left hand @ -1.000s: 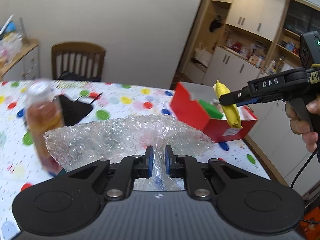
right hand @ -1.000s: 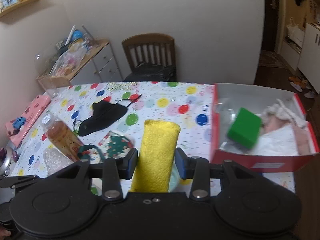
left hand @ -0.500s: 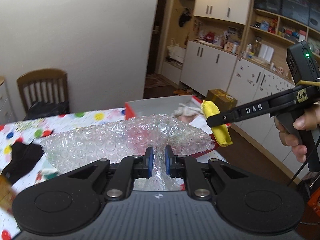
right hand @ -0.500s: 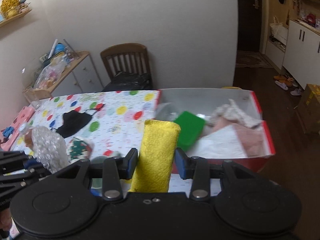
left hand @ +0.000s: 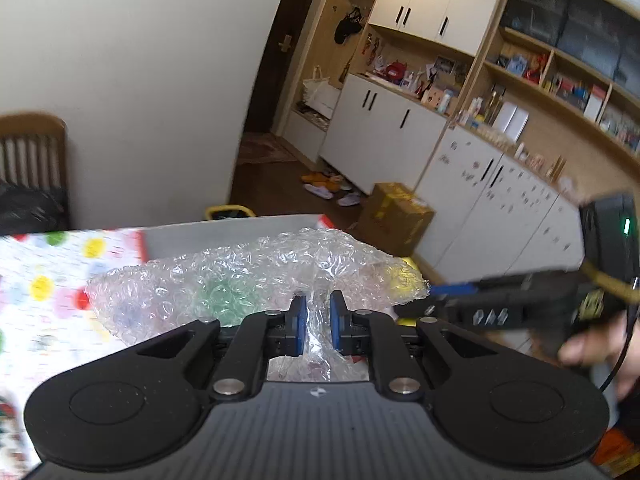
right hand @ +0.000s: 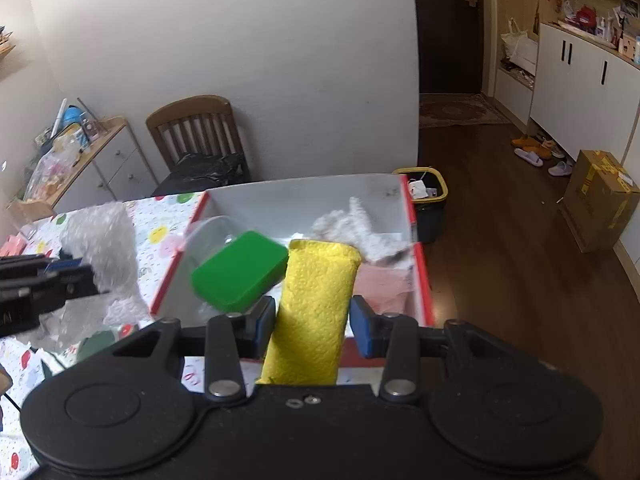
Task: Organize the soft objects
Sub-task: 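Carry the bubble wrap with the left gripper while the right carries the yellow cloth to the box, then lower both items into the box and open both grippers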
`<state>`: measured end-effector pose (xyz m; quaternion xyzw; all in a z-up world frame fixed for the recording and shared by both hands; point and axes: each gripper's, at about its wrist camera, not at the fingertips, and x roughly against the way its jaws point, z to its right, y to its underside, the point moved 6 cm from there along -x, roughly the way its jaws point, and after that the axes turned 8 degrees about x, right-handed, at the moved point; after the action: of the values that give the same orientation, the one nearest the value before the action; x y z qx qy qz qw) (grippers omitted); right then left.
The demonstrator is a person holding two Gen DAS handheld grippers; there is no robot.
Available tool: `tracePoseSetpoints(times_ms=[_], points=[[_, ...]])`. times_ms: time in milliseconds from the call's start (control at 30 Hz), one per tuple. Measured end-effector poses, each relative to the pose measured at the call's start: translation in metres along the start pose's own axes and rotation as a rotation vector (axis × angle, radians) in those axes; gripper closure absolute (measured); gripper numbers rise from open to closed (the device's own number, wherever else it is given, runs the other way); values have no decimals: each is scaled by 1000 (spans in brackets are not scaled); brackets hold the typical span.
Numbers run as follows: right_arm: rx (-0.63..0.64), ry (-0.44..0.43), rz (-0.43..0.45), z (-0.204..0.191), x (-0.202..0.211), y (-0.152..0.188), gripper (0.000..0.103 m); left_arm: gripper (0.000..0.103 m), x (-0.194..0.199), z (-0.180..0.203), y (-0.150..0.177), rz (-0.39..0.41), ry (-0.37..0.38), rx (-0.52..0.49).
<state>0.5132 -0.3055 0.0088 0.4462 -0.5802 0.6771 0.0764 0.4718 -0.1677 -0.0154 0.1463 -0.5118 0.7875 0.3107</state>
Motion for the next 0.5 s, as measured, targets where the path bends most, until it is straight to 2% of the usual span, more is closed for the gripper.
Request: tracePoseSetpoints(times_ms=[133, 333, 500], points=[[-8, -3, 0, 17, -10, -2, 64, 91, -30, -4, -13, -20, 118, 128], [0, -13, -6, 29, -27, -6, 64, 91, -70, -9, -23, -43, 203, 216], [0, -29, -24, 30, -45, -9, 64, 91, -98, -26, -24, -66, 180, 244]])
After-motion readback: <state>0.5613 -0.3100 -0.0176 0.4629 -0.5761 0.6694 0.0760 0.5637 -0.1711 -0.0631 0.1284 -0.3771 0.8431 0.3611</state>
